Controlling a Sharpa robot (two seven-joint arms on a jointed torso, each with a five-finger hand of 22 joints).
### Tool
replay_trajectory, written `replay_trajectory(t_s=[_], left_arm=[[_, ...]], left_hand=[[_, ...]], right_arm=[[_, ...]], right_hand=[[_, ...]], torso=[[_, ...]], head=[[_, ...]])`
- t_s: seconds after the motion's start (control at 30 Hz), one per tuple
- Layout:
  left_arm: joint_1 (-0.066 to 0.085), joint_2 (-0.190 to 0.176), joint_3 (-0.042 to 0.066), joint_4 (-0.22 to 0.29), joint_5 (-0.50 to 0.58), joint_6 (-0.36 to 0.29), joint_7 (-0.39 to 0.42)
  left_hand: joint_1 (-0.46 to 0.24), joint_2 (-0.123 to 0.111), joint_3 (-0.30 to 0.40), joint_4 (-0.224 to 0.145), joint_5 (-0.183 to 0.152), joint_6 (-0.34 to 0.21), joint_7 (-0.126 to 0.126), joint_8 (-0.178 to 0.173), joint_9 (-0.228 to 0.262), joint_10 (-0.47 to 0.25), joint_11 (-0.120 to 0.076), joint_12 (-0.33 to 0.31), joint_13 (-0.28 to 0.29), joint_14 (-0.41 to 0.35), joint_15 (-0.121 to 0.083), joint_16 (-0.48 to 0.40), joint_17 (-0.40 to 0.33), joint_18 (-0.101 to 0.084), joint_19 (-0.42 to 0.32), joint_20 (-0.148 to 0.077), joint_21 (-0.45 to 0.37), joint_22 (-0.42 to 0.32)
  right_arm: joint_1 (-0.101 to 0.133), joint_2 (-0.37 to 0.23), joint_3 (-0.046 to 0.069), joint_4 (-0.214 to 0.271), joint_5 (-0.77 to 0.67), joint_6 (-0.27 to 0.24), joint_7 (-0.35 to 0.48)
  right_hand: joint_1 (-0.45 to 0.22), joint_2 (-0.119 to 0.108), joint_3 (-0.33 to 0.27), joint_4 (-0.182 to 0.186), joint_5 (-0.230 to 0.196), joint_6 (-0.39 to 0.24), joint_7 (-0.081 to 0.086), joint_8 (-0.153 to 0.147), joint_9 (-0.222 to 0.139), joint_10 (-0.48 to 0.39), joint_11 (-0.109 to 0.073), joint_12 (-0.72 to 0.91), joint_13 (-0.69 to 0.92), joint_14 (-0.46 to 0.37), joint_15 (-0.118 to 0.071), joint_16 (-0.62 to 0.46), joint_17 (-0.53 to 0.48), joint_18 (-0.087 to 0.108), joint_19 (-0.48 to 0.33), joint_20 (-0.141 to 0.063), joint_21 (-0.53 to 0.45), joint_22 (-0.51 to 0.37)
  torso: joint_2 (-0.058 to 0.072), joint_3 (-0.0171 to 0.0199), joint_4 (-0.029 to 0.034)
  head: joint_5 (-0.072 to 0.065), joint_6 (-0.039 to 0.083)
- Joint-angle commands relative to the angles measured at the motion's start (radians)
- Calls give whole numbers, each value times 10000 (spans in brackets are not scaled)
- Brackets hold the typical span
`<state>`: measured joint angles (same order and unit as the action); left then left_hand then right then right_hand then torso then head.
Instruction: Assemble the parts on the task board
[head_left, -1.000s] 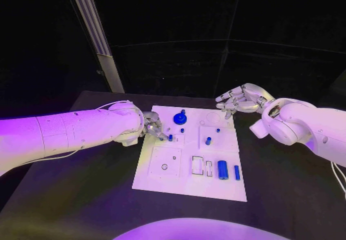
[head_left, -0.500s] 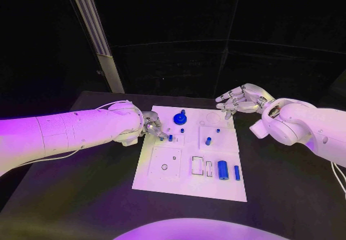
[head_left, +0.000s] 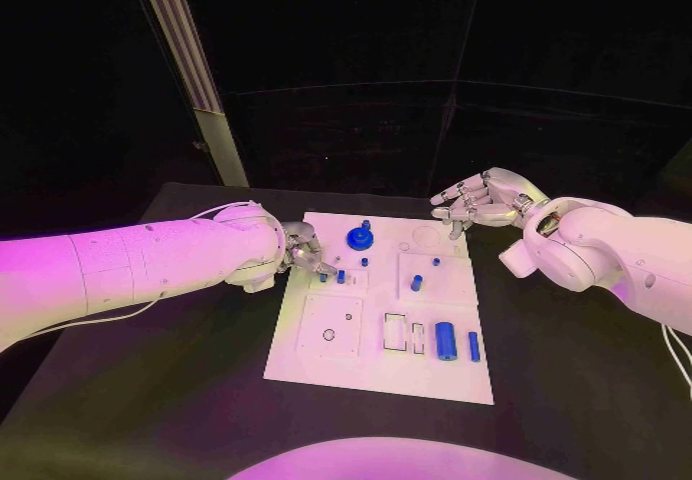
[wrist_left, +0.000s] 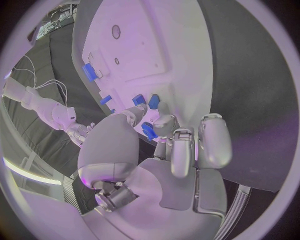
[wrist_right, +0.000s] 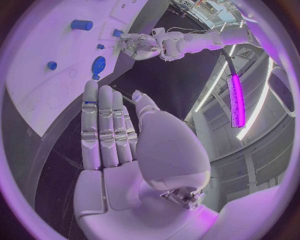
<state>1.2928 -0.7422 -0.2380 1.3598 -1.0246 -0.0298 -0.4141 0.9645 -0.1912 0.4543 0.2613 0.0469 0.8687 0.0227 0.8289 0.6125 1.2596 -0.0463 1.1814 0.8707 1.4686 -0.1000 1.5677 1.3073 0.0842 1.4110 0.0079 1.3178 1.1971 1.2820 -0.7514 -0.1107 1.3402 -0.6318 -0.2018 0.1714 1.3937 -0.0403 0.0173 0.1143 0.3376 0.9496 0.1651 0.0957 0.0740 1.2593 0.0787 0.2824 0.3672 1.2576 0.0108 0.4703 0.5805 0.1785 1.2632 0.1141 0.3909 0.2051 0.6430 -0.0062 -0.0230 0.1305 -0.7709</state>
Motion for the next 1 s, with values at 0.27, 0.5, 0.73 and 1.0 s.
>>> replay_trajectory(t_s=[0.27, 0.5, 0.73, 1.0], left_arm=[[30, -211, 9, -24, 3045, -2232, 3407], [48, -193, 9, -128, 3738, -2213, 4551], [57, 228, 6, -544, 2188, -1964, 5014], [54, 957, 7, -1183, -785, -1631, 5891]], left_hand=[[421, -37, -267, 256, 59, -1450, 758, -991, -719, -2462, 708, -2163, -2903, 256, 567, -1302, 474, 592, -1740, 513, -2644, -3156], [1107, 97, -1079, 159, 45, -2038, 1261, -1631, -1552, -3564, 1198, -2807, -3546, -1196, 1012, -3384, -2326, 970, -3022, 963, -4964, -5388], [3500, 389, -163, -1256, 49, -2021, 1541, -2390, -2401, -4443, 1473, -3980, -4519, -2493, 1214, -5174, -4545, 981, -3259, 1137, -5730, -5868], [4374, -147, 110, -2533, 9, -575, 1386, -4209, -4077, -3539, 1452, -6383, -6719, -2693, 1154, -5719, -5618, 982, -3097, 1099, -5887, -5956]], right_arm=[[0, 15, 5, -25, 1, 75, 59], [-11, 21, 4, -53, 1, 67, 66], [-19, 40, 4, -66, 1, 28, 72], [-25, 63, 4, -63, 1, -13, 97]], right_hand=[[16, 71, -25, 75, 43, -68, -1, 67, 13, -76, -13, 53, 20, -76, 33, 57, 16, 12, -94, 13, 25, 12], [-12, 69, -44, 100, 40, -74, 4, 70, 13, -88, -5, 56, 27, -88, 39, 62, 16, 11, -104, 18, 22, 14], [-15, 68, -50, 107, 41, -77, 4, 72, 13, -95, -5, 56, 30, -96, 41, 64, 16, 10, -109, 20, 20, 16], [-5, 68, -49, 103, 43, -78, 3, 73, 13, -103, -7, 55, 31, -103, 42, 64, 16, 10, -113, 21, 19, 16]], torso=[[3, -4, -4], [4, 1, 2], [2, -2, -8], [9, 0, -24]], head=[[-17, 20], [-32, 31], [-71, 71], [-137, 149]])
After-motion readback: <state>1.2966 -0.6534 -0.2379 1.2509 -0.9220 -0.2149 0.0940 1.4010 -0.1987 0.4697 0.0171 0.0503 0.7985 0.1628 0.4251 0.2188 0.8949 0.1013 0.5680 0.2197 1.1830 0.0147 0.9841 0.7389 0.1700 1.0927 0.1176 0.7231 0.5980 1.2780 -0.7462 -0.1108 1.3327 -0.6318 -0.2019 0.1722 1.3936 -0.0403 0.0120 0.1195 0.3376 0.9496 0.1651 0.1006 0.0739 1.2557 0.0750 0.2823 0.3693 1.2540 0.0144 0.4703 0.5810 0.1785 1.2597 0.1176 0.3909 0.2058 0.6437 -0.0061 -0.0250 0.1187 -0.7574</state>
